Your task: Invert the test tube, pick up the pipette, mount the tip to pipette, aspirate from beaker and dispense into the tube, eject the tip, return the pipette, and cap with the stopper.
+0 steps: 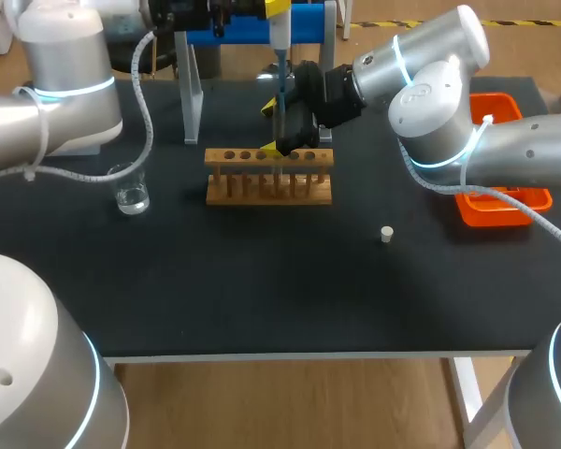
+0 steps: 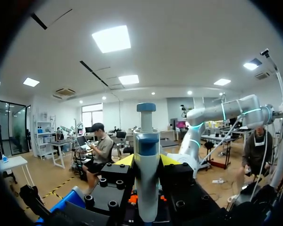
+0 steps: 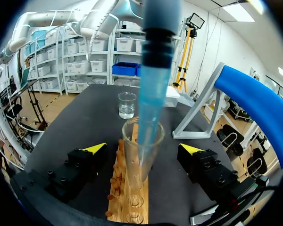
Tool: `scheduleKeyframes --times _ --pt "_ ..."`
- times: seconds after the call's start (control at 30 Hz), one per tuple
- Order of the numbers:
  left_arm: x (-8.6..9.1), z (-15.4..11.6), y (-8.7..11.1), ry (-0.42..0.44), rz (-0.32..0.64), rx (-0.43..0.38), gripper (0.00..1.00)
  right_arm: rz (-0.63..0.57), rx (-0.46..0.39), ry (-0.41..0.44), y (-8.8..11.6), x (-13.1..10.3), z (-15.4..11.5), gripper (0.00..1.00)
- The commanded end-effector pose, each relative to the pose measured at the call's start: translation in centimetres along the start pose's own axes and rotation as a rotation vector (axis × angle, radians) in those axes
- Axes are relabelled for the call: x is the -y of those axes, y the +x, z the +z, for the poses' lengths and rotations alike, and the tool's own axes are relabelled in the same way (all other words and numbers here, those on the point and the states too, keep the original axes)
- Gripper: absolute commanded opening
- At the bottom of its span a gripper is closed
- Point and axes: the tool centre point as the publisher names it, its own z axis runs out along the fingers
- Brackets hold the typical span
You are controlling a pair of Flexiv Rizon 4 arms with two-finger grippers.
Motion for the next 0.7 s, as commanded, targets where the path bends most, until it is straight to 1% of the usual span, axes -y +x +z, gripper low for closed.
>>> scheduleKeyframes --times 0.03,0.37,0.7 --pt "-0.07 -0.13 0.21 0.003 -0.001 0.003 0.00 0.000 -0.004 0.003 -0.07 -0.05 -0.10 1.00" --pt "-0.34 -0.30 0.46 -0.001 -0.006 0.007 0.00 0.000 -0.004 0.003 -0.07 -0.05 -0.10 1.00" --pt "-0.77 -0.24 0.59 -0.012 0.007 0.003 0.00 0.000 -0.004 0.003 -0.07 -0.05 -0.10 1.00"
